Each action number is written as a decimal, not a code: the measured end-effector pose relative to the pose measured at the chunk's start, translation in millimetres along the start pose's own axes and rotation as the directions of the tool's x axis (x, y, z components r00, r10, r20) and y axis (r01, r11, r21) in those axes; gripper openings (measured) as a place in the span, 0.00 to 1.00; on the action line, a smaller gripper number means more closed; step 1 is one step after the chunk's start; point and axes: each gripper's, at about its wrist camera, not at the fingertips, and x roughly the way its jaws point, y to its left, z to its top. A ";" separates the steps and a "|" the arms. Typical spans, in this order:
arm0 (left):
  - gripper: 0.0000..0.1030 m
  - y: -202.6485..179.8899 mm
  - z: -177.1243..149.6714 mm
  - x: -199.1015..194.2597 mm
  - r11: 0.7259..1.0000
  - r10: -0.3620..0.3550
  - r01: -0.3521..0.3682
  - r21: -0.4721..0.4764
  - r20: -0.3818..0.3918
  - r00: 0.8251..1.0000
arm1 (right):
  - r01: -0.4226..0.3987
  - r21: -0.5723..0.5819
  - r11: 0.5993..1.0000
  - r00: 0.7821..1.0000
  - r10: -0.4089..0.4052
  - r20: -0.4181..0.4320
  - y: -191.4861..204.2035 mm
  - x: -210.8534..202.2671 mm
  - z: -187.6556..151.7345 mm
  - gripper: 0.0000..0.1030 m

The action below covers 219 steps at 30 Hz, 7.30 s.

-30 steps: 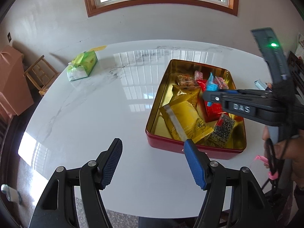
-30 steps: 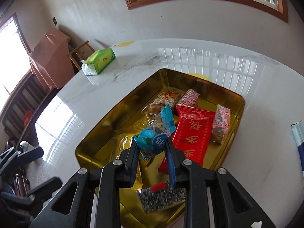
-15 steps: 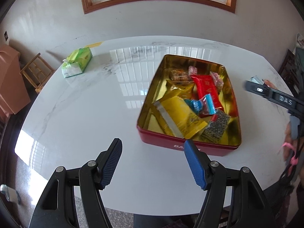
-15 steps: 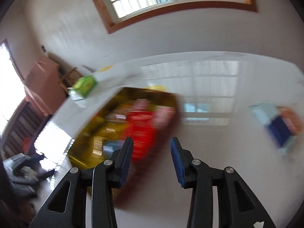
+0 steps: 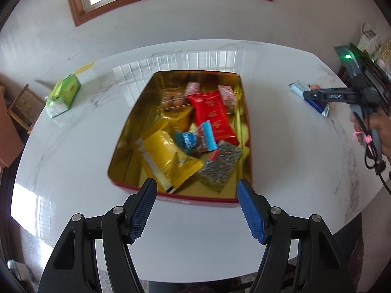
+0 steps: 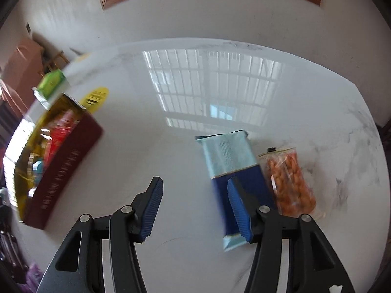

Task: Organize snacks
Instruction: 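Reach the right gripper toward the blue-white box, then grasp the blue-white box with the right gripper while the left gripper reaches the orange nut bag, then close the left gripper on the clear bag of orange nuts, then lift the orange nut bag and carry it over the gold tray with the left gripper, then lower the orange nut bag into the tray and open the left gripper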

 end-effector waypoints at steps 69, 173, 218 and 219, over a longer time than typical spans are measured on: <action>0.67 -282.8 212.7 194.3 0.885 -0.462 0.379 -0.268 -0.417 0.783 | 0.108 0.449 0.887 0.963 -0.206 0.175 -203.3 -100.6 -192.3 0.46; 0.39 31.8 64.9 53.6 0.980 0.162 -0.147 -0.132 0.115 0.980 | 0.360 0.508 0.782 0.899 -0.436 0.033 -145.5 -73.9 -159.6 0.47; 0.40 53.5 91.9 111.4 0.989 0.146 -0.144 -0.027 0.067 0.987 | 0.363 0.509 0.780 0.898 -0.439 0.032 -144.9 -74.8 -159.6 0.50; 0.40 52.6 91.1 110.3 0.988 0.155 -0.153 -0.023 0.072 0.985 | 0.363 0.509 0.780 0.898 -0.439 0.032 -144.9 -74.8 -159.6 0.50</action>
